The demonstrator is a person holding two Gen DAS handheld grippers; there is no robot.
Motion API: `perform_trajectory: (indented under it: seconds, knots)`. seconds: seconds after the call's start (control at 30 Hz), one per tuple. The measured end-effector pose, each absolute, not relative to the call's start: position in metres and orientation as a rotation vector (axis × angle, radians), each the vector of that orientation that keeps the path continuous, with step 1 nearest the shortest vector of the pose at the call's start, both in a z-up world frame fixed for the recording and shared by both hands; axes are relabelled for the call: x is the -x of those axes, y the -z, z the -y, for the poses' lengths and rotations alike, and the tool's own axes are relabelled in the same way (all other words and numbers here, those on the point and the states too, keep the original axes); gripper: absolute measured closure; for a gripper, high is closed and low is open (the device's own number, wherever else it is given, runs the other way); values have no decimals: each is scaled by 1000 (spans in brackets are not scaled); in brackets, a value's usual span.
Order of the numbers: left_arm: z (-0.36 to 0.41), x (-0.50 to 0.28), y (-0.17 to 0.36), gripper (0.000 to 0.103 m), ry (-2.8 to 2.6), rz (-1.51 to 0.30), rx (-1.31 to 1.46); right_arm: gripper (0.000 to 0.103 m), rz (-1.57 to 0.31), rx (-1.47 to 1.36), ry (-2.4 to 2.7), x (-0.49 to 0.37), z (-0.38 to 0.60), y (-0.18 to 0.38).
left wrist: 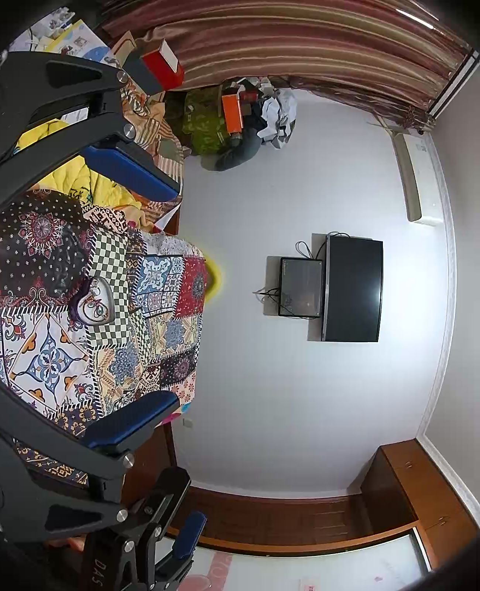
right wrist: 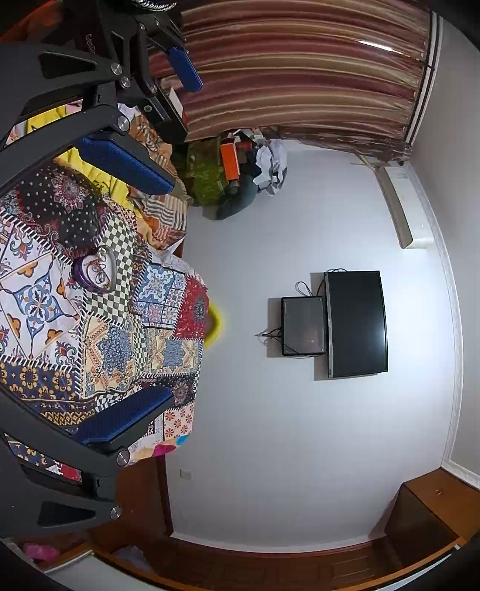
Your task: Organize jewelry
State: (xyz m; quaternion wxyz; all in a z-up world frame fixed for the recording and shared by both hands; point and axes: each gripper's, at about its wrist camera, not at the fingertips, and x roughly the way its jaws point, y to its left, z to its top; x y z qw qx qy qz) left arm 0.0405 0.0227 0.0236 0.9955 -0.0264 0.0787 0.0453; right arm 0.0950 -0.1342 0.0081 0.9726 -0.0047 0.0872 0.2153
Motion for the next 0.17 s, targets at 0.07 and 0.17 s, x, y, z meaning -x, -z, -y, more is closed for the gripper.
perform_trajectory:
  seconds: [0.07, 0.17]
  knots:
    - [-22, -40, -23, 1, -89, -158, 51, 0, -177, 10, -435, -95, 134, -8]
    - [-22, -41, -22, 1, -90, -160, 47, 0, -176, 10, -434, -95, 134, -8]
